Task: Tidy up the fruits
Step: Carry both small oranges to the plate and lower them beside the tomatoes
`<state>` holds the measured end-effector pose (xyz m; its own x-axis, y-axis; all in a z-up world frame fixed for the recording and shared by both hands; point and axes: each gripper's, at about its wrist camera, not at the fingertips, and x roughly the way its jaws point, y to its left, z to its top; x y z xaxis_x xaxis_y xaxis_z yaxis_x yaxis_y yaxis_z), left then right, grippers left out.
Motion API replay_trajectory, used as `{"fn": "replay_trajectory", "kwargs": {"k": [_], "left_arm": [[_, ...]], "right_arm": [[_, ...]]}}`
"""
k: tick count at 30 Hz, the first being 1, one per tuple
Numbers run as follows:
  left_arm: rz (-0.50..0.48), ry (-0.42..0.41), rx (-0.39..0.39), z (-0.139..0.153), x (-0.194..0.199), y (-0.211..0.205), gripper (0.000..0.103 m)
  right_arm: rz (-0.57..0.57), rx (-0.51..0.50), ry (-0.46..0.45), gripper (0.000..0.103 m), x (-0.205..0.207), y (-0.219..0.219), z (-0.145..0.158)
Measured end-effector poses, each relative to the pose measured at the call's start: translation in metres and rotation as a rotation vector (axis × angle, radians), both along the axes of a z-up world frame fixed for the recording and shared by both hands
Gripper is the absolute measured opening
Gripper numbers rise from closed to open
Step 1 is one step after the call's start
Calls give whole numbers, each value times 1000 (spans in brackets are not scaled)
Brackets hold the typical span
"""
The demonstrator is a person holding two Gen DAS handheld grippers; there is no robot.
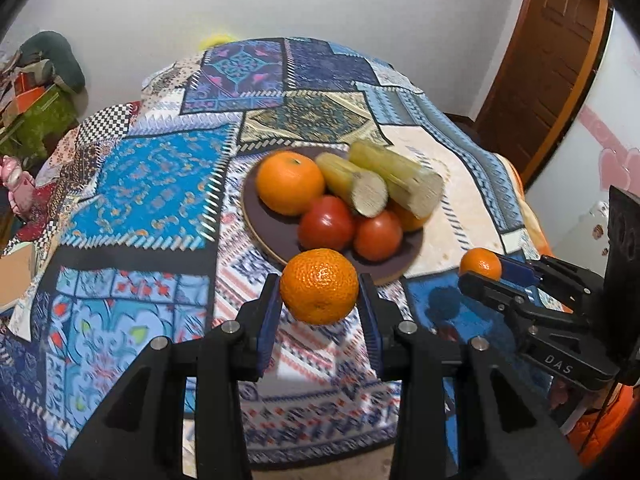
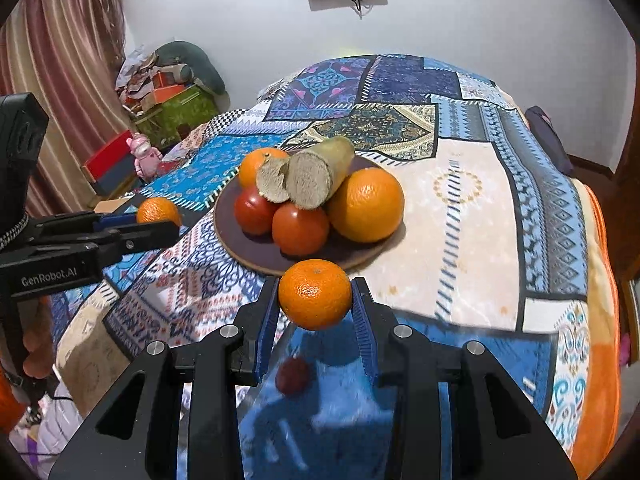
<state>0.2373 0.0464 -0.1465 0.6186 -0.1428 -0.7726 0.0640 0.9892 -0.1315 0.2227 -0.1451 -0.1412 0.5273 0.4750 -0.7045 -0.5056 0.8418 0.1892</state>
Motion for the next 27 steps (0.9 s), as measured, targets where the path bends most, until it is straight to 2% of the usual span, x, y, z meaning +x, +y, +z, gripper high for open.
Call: {"fn": "replay_trajectory", "kwargs": {"k": [9, 19, 27], "left_arm": [[14, -15, 14, 0, 31, 14, 37], [18, 11, 37, -17, 64, 23, 37], [16, 43, 25, -30, 78, 26, 37]], "right_arm": [[2, -24, 9, 33, 19, 11, -7], [15, -41, 31, 33, 35, 19, -17], [14, -52, 44, 33, 41, 21, -23]]}}
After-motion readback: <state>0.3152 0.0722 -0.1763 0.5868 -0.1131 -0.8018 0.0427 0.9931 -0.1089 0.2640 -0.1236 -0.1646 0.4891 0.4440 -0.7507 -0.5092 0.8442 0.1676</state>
